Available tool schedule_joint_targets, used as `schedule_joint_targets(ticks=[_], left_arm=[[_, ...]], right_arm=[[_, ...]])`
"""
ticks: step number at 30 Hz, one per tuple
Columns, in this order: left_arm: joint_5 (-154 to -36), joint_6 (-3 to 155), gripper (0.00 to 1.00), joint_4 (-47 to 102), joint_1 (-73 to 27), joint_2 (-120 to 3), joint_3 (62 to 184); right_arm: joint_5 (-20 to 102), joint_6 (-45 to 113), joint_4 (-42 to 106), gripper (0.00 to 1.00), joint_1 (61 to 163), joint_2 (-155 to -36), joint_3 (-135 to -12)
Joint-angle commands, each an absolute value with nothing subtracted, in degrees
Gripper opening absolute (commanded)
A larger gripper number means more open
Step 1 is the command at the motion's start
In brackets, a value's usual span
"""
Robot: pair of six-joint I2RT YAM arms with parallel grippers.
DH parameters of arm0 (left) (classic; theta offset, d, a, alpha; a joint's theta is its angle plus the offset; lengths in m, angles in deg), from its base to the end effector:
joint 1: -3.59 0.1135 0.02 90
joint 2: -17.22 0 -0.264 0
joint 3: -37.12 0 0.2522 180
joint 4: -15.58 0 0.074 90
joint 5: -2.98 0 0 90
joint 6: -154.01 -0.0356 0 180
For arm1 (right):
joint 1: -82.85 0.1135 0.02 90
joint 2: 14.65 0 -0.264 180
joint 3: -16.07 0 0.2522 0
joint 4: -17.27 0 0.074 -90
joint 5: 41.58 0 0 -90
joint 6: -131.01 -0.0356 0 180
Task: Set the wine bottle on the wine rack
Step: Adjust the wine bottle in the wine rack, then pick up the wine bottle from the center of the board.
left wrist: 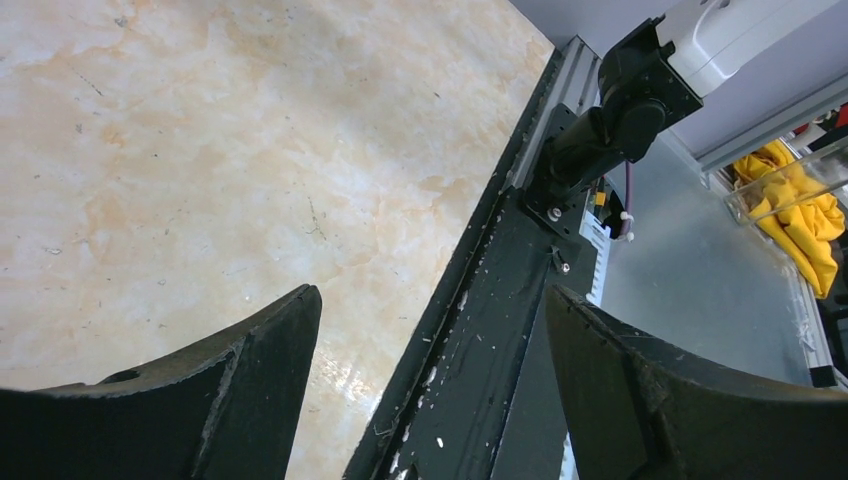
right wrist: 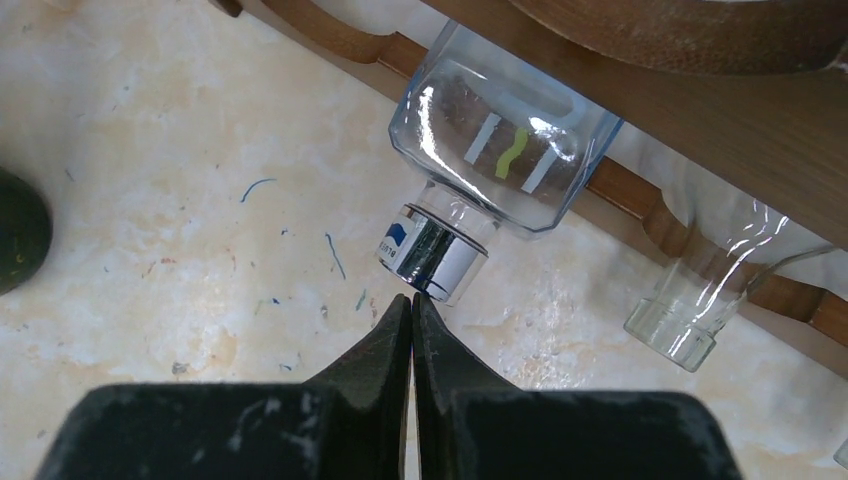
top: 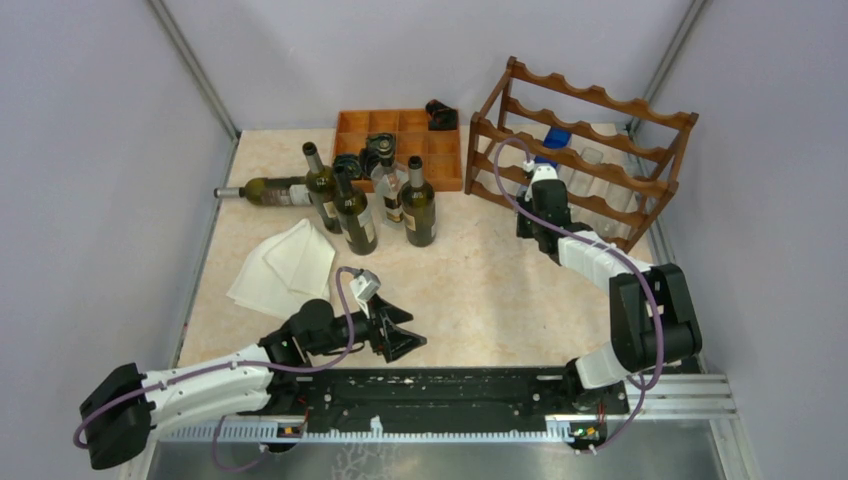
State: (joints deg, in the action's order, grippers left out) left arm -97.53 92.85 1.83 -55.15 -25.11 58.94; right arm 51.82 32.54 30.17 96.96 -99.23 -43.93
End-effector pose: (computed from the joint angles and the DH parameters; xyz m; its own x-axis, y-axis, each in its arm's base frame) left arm 0.0823 -0.1481 0.1901 -0.5043 -0.0833 -0.8595 0.7891 0.3598 -0.4978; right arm 0.3025 0.0739 0.2048 -0.6128 -0.0024 -0.7902 -0.1086 0.9908 0.0812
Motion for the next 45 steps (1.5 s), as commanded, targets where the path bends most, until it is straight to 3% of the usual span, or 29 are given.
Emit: schedule_joint_targets(ticks=[1, 13, 19, 21, 24, 26, 30, 38, 45], left_arm=[[-97.43, 91.0, 0.88, -1.3, -55.2, -26.09, 60.72], [-97.21, 91.0, 0.88, -1.8, -55.21, -26.54, 60.38], [-97.66, 90.09, 0.89, -1.69, -55.16, -26.34, 60.92], [-97.53, 89.63, 0.9, -0.96, -55.21, -25.72, 61.58], [-97.16, 88.89, 0.98, 0.33, -55.11, -24.21, 63.21], [-96.59, 88.13, 0.98, 1.88, -55.07, -23.23, 65.21], [-92.42, 85.72, 0.99, 11.08, -54.84, -23.31, 73.85], [-84.11, 75.44, 0.98, 39.39, -52.52, -37.82, 105.36], [-78.49, 69.61, 0.96, 49.89, -45.1, -53.06, 124.06]], right_arm=[[56.33, 33.67, 26.59, 0.01, 97.17, -99.97, -46.82], [58.43, 33.19, 23.92, 0.03, 97.17, -99.2, -45.35], [39.53, 33.31, 23.94, 0.11, 97.13, -91.49, -42.66], [33.48, 31.64, 21.41, 0.23, 97.17, -86.14, -39.45], [27.13, 29.06, 17.25, 0.54, 97.16, -79.23, -34.64], [24.19, 27.56, 14.0, 0.66, 97.15, -75.49, -31.56], [17.75, 24.38, 6.48, 0.77, 97.17, -71.87, -25.63], [10.78, 19.48, -9.06, 0.78, 97.18, -77.59, -17.61], [9.23, 11.67, -24.09, 0.8, 97.35, -88.48, -13.27]])
